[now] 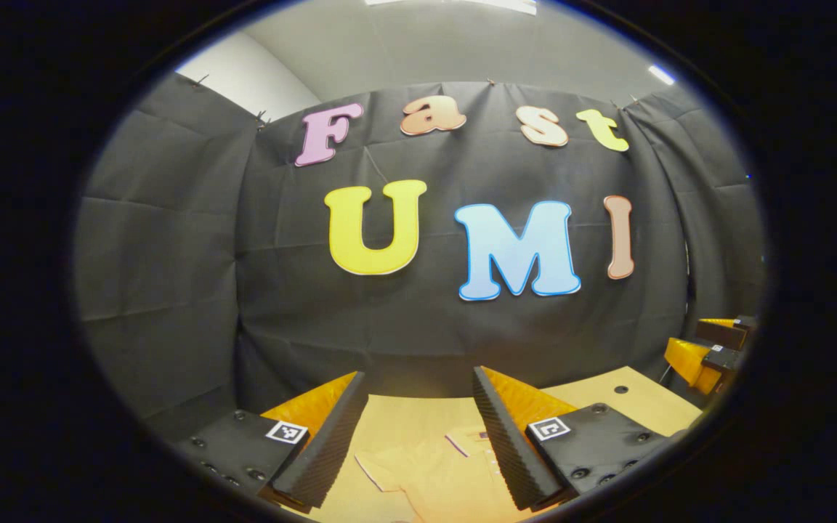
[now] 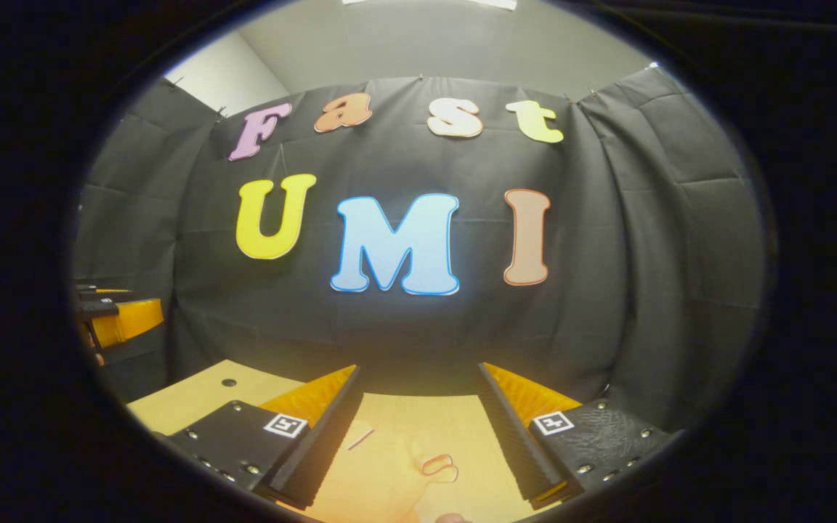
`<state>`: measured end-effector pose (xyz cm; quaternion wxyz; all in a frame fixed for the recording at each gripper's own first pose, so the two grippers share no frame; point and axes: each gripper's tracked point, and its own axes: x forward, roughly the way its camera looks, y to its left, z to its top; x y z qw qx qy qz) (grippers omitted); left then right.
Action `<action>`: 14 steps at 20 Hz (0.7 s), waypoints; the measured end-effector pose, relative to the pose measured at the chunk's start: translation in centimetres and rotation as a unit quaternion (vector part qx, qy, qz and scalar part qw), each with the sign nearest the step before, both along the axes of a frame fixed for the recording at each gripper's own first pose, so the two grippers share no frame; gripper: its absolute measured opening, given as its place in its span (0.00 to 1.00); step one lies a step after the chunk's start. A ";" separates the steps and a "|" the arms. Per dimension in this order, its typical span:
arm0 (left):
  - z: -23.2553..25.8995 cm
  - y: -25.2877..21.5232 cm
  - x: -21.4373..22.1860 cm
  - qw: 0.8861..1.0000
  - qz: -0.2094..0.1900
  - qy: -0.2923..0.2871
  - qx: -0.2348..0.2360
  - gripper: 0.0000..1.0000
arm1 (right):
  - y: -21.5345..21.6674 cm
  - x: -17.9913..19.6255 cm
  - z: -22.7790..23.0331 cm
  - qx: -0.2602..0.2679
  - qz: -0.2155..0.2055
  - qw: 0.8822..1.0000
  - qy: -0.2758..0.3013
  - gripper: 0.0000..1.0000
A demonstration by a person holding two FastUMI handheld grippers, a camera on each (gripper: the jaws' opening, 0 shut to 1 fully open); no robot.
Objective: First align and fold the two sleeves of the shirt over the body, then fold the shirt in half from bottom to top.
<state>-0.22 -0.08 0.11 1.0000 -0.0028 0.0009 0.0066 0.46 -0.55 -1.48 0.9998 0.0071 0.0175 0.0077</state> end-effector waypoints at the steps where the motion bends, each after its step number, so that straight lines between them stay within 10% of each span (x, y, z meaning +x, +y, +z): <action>1: 0.0 0.0 0.0 1.000 0.000 -0.001 0.000 0.94 | -0.2 0.0 -0.1 -0.001 -0.001 1.000 0.001 0.97; 14: -0.3 0.6 -0.9 1.000 0.011 0.003 0.005 0.94 | -1.5 3.9 -11.4 0.004 0.018 0.992 0.125 0.97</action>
